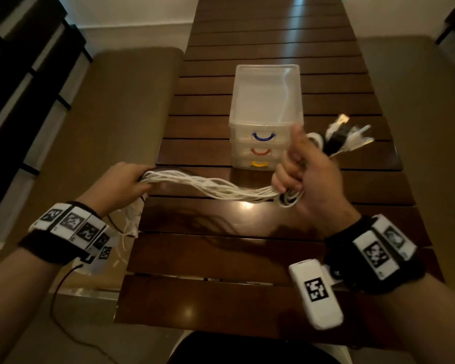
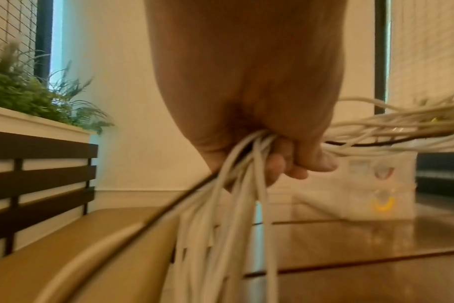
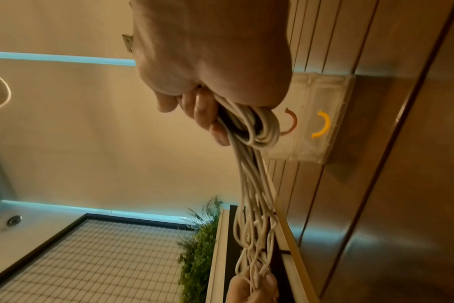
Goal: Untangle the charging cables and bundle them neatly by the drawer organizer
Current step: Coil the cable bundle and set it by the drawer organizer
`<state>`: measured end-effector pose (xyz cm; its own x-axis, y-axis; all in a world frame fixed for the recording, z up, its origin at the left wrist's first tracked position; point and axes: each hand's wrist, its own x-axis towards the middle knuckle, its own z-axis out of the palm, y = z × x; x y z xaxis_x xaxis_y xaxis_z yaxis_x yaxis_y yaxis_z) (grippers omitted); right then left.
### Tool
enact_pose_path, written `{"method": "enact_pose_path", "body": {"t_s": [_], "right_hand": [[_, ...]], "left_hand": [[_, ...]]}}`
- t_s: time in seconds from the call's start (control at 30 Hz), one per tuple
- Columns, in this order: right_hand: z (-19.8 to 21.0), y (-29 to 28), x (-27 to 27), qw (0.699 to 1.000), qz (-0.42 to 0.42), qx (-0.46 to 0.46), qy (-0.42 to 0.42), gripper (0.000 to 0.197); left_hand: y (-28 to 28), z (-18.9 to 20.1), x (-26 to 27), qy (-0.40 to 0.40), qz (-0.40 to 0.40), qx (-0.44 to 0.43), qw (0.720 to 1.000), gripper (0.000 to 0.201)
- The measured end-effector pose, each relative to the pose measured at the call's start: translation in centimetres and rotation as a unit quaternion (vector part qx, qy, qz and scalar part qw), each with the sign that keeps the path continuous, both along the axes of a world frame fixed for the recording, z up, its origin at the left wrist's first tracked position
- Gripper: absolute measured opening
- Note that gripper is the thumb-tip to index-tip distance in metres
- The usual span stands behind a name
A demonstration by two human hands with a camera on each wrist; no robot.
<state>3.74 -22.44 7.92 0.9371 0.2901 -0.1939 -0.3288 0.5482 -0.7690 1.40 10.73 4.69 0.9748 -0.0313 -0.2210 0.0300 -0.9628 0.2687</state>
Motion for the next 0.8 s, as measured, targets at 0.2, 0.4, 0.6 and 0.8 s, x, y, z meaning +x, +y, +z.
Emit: {"method": "enact_pose_path", "body": {"t_s": [0.2,0.4,0.6,0.8], "right_hand": [[0.6,-3.4,1.1,0.999,-0.028,-0.038,-0.018,0.049],[-0.9,-1.7,-0.1,0.998,-0.029,-0.051,-0.011,0.051],[-1.1,0.1,-0.7,0.999,-0.025,-0.022,0.014,0.053],[-1.1,-1.6,-0.9,0.998,-0.031,-0.023,0.041,0.054]], "left_hand": [[-4.9,-2.1,0.9,0.110,-0.105,0.079,0.985,0.067],[-6.7,-0.7,0.1,0.126,-0.121,0.103,0.979,0.122],[-17.5,0.5,-1.1,0.018,-0.227,-0.202,0.953,0.076],[-17.7,-2.0,-1.7,-0.004,-0.228,-0.136,0.964,0.041]]}}
